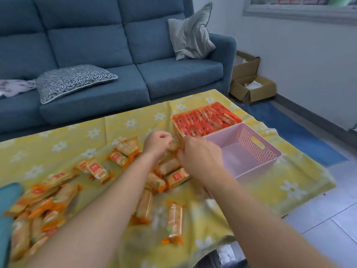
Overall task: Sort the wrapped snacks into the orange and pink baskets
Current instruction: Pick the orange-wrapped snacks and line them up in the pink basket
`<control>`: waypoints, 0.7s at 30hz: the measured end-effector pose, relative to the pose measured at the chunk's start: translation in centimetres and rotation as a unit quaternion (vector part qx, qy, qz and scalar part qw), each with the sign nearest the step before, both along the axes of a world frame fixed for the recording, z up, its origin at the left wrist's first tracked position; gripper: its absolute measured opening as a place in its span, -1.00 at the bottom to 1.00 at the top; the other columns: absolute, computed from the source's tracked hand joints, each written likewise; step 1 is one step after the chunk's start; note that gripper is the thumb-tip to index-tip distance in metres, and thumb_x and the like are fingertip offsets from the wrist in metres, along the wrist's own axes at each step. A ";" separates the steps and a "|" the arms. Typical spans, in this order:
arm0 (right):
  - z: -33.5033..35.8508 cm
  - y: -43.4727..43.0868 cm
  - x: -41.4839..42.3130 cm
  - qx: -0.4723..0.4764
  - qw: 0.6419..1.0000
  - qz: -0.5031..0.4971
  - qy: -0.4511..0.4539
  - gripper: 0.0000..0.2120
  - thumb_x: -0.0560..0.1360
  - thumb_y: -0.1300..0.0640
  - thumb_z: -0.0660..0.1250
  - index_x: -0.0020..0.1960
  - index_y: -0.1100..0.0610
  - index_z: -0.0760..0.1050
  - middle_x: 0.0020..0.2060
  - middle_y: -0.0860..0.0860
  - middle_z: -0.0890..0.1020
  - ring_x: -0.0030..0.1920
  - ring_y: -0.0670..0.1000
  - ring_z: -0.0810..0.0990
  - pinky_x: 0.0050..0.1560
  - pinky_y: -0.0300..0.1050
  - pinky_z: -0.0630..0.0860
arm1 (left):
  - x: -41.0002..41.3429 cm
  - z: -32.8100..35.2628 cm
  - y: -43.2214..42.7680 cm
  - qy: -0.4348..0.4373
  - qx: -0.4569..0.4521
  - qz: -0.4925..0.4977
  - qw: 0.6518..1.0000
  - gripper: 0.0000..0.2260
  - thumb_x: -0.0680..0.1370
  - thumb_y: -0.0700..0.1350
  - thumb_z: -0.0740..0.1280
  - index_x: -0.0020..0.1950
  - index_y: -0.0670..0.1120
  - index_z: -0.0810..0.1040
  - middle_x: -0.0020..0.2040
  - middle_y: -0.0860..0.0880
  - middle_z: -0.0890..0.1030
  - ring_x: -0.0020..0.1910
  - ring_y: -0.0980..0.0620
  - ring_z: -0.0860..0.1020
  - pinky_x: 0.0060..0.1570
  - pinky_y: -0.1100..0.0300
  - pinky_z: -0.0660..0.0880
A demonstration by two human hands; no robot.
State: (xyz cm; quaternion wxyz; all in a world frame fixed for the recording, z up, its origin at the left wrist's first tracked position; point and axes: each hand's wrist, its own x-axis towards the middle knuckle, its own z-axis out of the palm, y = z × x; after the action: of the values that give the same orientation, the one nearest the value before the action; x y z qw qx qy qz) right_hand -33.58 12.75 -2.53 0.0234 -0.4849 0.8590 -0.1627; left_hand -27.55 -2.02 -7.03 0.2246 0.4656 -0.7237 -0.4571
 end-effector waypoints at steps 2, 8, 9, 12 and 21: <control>-0.1 0.4 2.2 0.039 0.997 0.035 -0.060 -0.73 0.55 0.00 0.22 0.17 0.08 0.54 0.09 0.13 0.65 0.12 0.23 0.63 -0.09 -0.01 0.44 | 4.7 0.0 1.6 -0.057 -0.064 -0.067 0.994 -0.91 0.51 -0.13 0.37 -0.16 -0.03 0.66 -0.20 0.01 0.69 -0.25 0.01 0.63 -0.19 0.13 0.50; -5.0 2.2 8.6 0.239 0.967 0.034 -0.079 -0.45 0.57 -0.13 0.22 0.44 0.18 0.38 0.38 0.14 0.51 0.37 0.18 0.50 0.25 0.05 0.49 | 18.8 -2.4 5.4 -0.281 -0.127 -0.100 0.946 -0.88 0.45 0.00 0.40 -0.03 0.13 0.57 -0.07 0.06 0.61 0.00 -0.03 0.61 0.02 0.04 0.55; -5.7 2.3 9.2 0.255 0.964 0.030 -0.070 -0.40 0.54 -0.16 0.28 0.46 0.18 0.34 0.37 0.12 0.51 0.37 0.16 0.51 0.24 0.03 0.50 | 20.1 -2.8 5.9 -0.310 -0.129 -0.103 0.936 -0.76 0.45 0.03 0.41 0.10 0.13 0.55 0.05 0.03 0.58 0.09 -0.04 0.58 0.08 0.04 0.53; -6.2 2.1 10.7 0.274 0.959 0.032 -0.072 -0.36 0.46 -0.04 0.44 0.41 0.22 0.31 0.30 0.14 0.54 0.33 0.17 0.53 0.17 0.00 0.53 | 23.4 -3.8 7.4 -0.339 -0.145 -0.108 0.923 -0.52 0.48 0.05 0.39 0.39 0.14 0.38 0.29 0.00 0.43 0.29 -0.08 0.46 0.24 0.00 0.45; -6.3 -0.2 13.4 0.085 0.929 -0.043 -0.359 -0.71 0.61 0.07 0.19 0.10 0.26 0.56 -0.03 0.21 0.61 0.02 0.22 0.59 -0.13 -0.10 0.46 | 23.7 -4.4 7.3 -0.397 -0.168 -0.076 0.899 -0.47 0.53 0.04 0.39 0.44 -0.02 0.29 0.36 -0.11 0.41 0.33 -0.20 0.42 0.22 -0.07 0.45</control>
State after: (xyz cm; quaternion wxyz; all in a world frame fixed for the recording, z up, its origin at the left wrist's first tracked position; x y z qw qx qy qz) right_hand -20.14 12.54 -8.86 0.3642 -0.3530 0.8239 -0.2530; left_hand -3.90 5.24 -11.44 -0.0417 0.5072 -0.8522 -0.1213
